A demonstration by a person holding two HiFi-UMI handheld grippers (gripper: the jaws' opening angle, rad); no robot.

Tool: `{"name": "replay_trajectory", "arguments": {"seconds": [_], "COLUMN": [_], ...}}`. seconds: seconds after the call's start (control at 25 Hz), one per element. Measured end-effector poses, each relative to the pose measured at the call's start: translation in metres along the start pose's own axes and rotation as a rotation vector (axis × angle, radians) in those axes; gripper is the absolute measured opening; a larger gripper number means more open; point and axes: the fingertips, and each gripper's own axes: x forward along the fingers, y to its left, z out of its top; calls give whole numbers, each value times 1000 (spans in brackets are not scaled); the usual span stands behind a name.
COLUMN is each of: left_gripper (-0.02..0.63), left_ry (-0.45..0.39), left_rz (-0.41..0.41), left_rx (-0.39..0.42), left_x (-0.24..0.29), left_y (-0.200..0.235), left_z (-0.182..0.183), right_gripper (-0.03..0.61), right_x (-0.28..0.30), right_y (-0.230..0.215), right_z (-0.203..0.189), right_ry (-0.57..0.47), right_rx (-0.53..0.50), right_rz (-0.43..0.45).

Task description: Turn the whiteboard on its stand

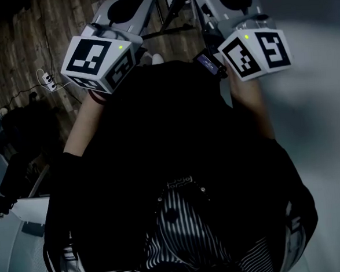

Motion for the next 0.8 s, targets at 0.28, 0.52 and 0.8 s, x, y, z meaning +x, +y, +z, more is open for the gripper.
{"name": "replay_trajectory", "arguments": {"seconds": [0.28,0.52,0.8], "left_gripper": [3,3,3], "left_ry": [13,29,35], "left_rz": [26,44,65], "left_rx": [-9,-27,-36], "left_x": [-7,-13,-11], "left_y": [7,9,18], "left_z": [-8,-19,-30], "right_gripper": [256,256,256], "right_x": [11,17,30], "right_y": [0,-3,-19], "right_z": [-24,-43,-72], "right_ry": [50,119,209], "right_rx": [-16,-56,-49], "right_rz": [25,8,-9]}}
